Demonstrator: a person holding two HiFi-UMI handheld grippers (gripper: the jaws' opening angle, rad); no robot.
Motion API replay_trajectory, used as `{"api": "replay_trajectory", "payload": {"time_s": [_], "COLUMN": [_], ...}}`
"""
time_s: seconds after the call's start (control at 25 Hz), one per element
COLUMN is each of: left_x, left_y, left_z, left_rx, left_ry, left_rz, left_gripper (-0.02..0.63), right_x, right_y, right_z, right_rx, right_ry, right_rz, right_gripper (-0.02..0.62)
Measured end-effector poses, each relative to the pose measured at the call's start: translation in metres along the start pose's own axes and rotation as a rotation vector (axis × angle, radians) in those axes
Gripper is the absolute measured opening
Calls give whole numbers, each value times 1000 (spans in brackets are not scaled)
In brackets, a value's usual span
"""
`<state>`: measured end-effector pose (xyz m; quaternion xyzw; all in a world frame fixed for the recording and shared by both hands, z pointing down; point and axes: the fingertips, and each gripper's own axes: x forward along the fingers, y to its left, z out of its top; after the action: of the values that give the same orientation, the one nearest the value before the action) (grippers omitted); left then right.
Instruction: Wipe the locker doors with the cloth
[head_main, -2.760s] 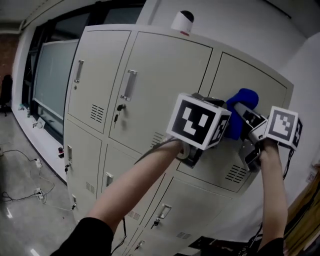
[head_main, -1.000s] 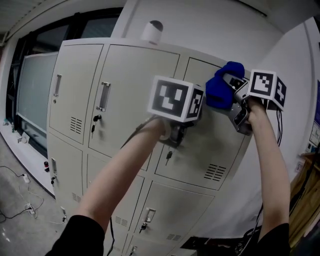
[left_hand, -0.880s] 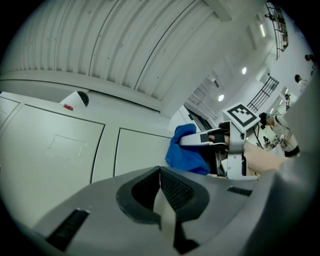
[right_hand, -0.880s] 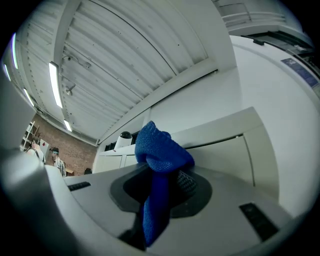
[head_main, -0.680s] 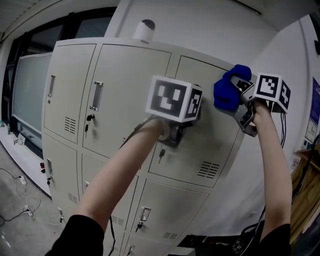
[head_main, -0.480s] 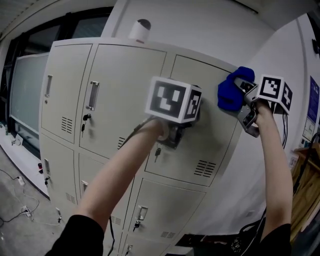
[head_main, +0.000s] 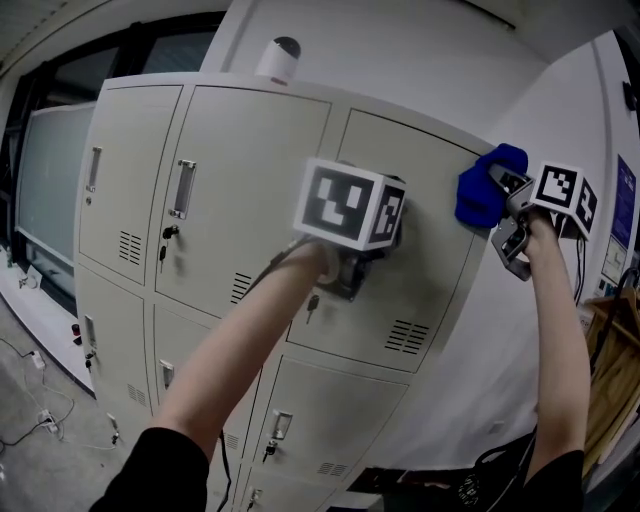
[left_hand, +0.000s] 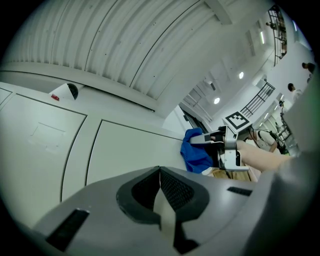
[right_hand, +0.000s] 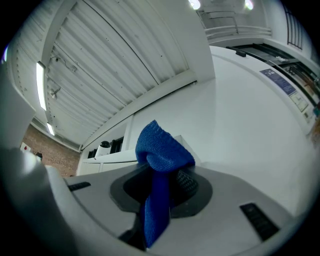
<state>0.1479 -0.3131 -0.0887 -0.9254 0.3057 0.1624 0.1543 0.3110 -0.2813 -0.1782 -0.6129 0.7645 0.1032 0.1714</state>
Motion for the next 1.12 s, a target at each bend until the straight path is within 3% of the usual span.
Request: {"api": "replay_trajectory", "payload": {"time_s": [0.24, 0.44, 0.8, 1.12], "left_x": [-14, -35, -76, -91], "left_y": [7, 16, 71, 91], "left_z": [4, 0, -25, -35], "left_rx": [10, -7, -21, -27], "left_ry": [-13, -10, 43, 77], "left_rz": [6, -7, 89, 149], "left_gripper": [9, 9, 9, 9], "right_x": [-2, 10, 55, 73], "right_y": [7, 79, 178, 208], "right_z": [-4, -24, -68, -102], "right_rx": [60, 139, 69, -35], "right_ry": [-27, -14, 32, 82], "right_rz": [-53, 133, 312, 324], "right_gripper": [75, 75, 75, 75]}}
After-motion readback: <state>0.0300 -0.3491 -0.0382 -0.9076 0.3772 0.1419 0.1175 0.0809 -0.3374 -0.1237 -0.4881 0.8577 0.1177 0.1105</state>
